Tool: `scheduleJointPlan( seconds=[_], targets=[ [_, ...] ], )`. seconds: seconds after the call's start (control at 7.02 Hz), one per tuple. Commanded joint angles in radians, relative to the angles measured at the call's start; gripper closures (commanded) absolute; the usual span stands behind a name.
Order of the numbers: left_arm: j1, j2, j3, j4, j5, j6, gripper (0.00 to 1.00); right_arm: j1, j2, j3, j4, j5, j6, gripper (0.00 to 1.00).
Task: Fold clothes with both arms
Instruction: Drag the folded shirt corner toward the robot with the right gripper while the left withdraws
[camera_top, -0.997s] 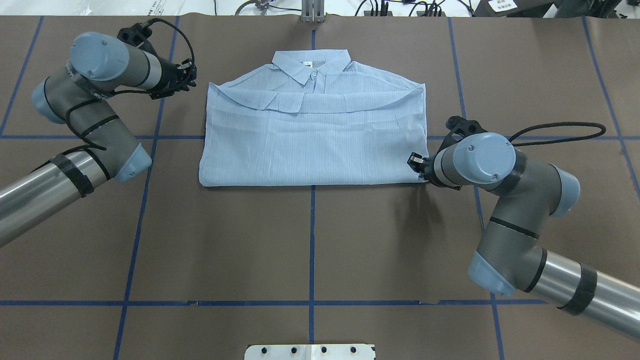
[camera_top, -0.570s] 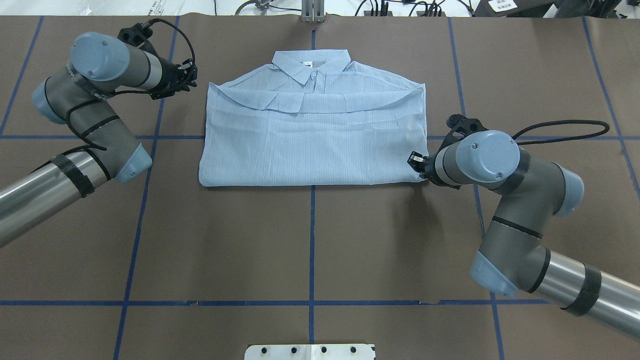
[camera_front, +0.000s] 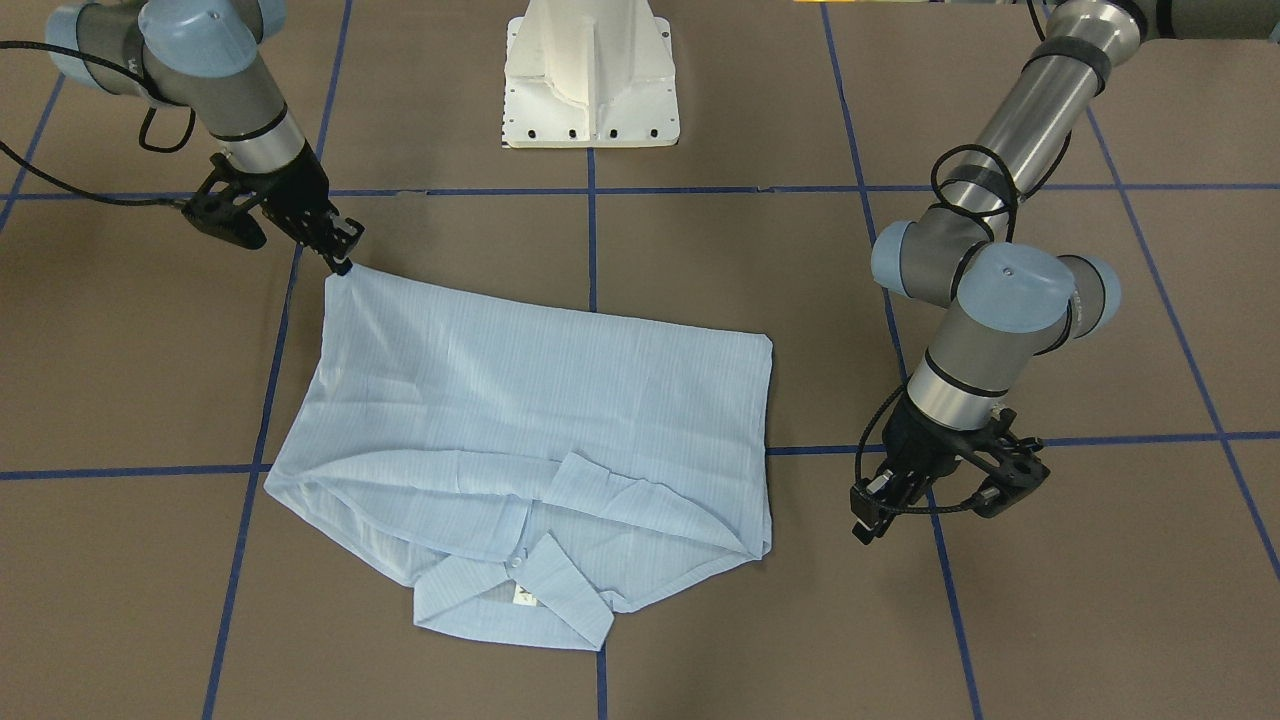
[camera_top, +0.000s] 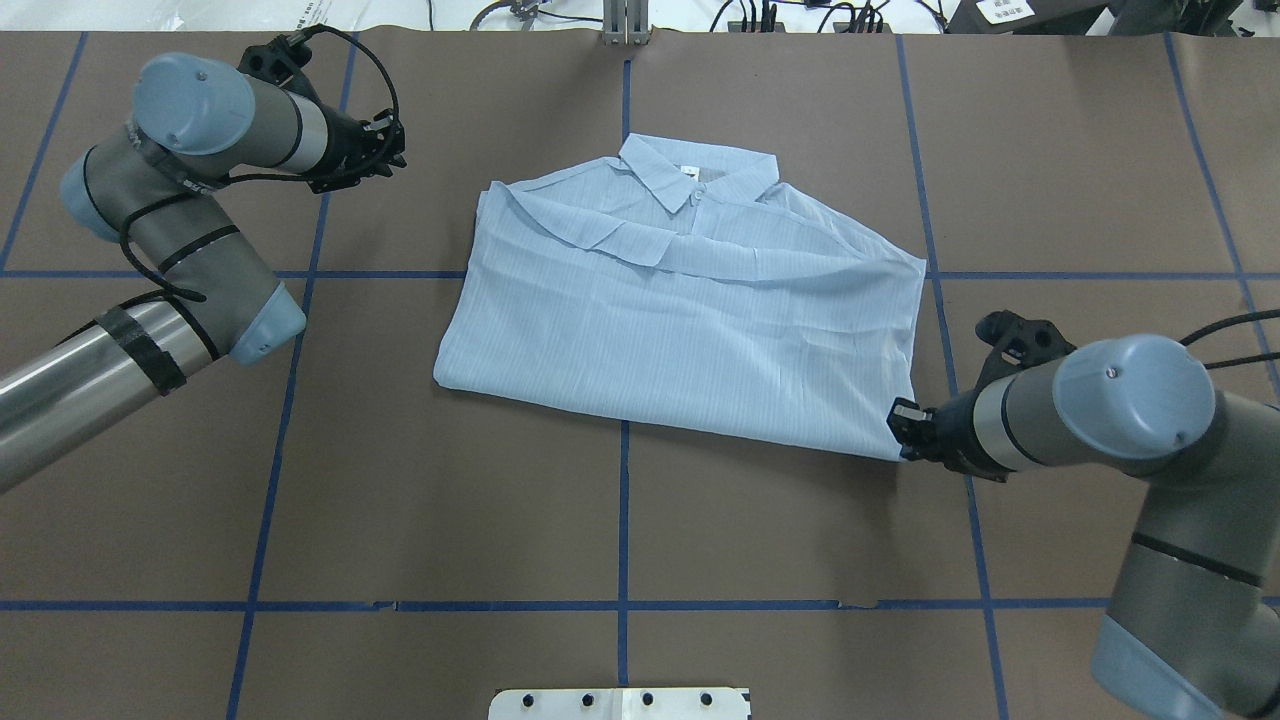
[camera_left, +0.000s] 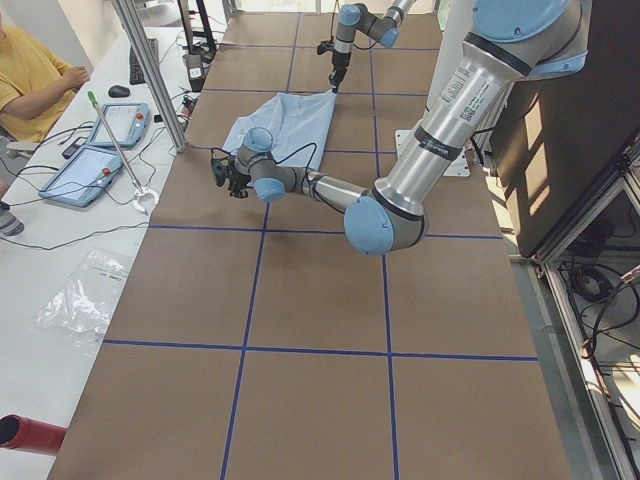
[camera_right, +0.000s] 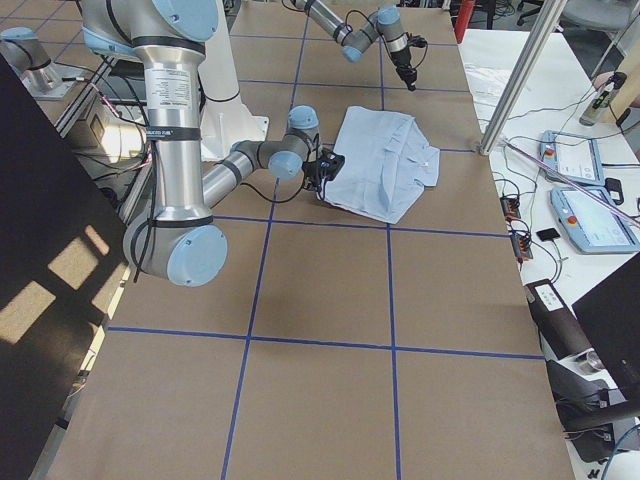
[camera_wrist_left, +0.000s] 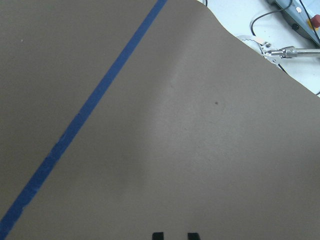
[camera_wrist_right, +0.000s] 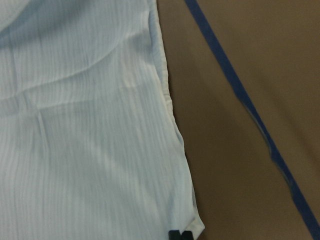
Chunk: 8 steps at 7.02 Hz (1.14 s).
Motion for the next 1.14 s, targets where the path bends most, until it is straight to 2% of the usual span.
scheduleJointPlan(
  seconds=[0.0,0.14,0.28,0.43,0.57,0.71,0.85,1.0],
  targets=[
    [0.006,0.116,-0.205,0.009,-0.110,-0.011,0.72,-0.150,-0.043,0.087,-0.001,0.197,0.114,1.00],
    [0.009,0.158,-0.276,0.009,-0.164,-0.018,0.71,-0.231,-0.058,0.101,-0.001,0.303,0.134,1.00],
    [0.029,0.205,-0.344,0.009,-0.173,-0.069,0.71,-0.326,-0.059,0.107,-0.001,0.304,0.201,1.00],
    [0.078,0.238,-0.391,0.009,-0.171,-0.115,0.67,-0.358,-0.062,0.130,0.000,0.302,0.251,0.17],
    [0.116,0.241,-0.412,0.009,-0.169,-0.186,0.63,-0.361,-0.060,0.137,0.000,0.302,0.259,0.00],
    [0.166,0.262,-0.436,0.009,-0.157,-0.278,0.49,-0.303,-0.056,0.137,0.000,0.296,0.259,0.00],
    [0.220,0.273,-0.458,0.011,-0.123,-0.358,0.46,-0.201,-0.050,0.129,0.000,0.276,0.260,0.00],
    [0.265,0.275,-0.461,0.032,-0.093,-0.371,0.26,-0.059,-0.015,0.088,0.000,0.270,0.259,0.00]
  ],
)
